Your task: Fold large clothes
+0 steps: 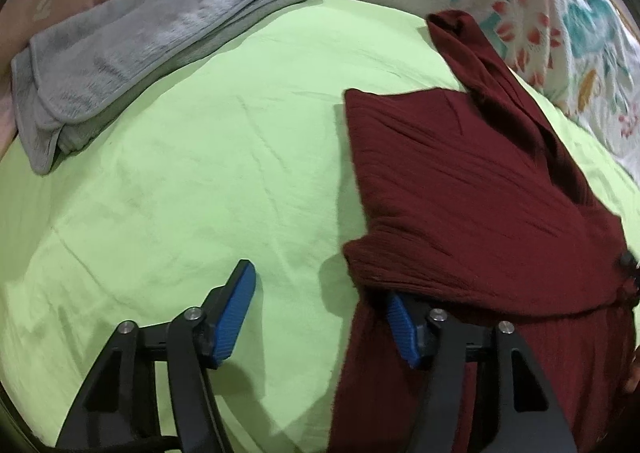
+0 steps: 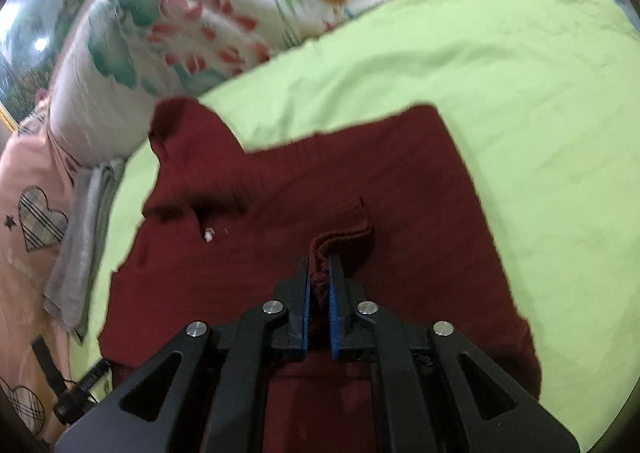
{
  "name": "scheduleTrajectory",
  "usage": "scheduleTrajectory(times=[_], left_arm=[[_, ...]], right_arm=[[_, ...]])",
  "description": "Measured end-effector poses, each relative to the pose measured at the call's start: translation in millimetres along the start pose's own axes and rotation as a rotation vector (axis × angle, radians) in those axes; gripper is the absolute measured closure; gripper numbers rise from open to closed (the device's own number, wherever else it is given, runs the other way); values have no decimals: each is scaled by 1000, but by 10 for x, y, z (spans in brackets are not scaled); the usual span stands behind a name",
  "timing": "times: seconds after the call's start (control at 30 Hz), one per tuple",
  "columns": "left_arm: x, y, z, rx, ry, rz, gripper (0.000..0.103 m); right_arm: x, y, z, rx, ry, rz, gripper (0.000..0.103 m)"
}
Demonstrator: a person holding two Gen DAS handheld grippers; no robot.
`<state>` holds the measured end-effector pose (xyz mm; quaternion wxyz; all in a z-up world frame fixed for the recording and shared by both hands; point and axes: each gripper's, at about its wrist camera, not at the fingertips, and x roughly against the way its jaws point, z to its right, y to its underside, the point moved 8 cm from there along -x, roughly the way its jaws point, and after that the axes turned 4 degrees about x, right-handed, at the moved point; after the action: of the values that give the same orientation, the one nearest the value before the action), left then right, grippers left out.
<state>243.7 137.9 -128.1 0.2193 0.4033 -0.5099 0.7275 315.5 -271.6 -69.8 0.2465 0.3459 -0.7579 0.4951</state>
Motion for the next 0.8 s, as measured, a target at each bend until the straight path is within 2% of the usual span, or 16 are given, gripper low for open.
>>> scheduleTrajectory(times=[0.07, 0.17, 0.23, 0.3, 0.37, 0.4, 0.5, 0.57, 0.63, 0.7, 0.8], left_arm=[[2, -18, -52, 21, 10, -7, 42], [11, -22, -87, 34, 24, -13, 42], [10, -14, -88, 35, 25, -15, 42], [15, -11, -87, 29, 24, -22, 42], [60, 4, -86, 14, 30, -28, 42], [97, 12, -84, 4, 43, -28, 43], [243, 23, -102, -19, 94, -24, 43], [322, -21, -122, -13, 133, -25, 43], [375, -107, -94, -1, 162, -20, 43], [393, -210, -15, -2, 183, -15, 42], [354, -363, 189, -23, 206, -31, 41]], right_arm=[[18, 6, 74, -21, 37, -6, 86], [239, -71, 160, -29, 101, 73, 73], [361, -101, 116, 2, 106, 117, 69], [344, -98, -32, 46, 39, 111, 68], [229, -47, -99, 60, -30, 51, 67], [122, 1, -87, 57, -39, 6, 67], [-52, 81, 58, 48, 25, -61, 68], [-9, 38, 67, 27, 14, -47, 68], [57, -60, -18, 59, 33, -13, 67], [99, -168, -168, 75, -33, 7, 67], [82, -306, -368, 111, -72, 9, 67]])
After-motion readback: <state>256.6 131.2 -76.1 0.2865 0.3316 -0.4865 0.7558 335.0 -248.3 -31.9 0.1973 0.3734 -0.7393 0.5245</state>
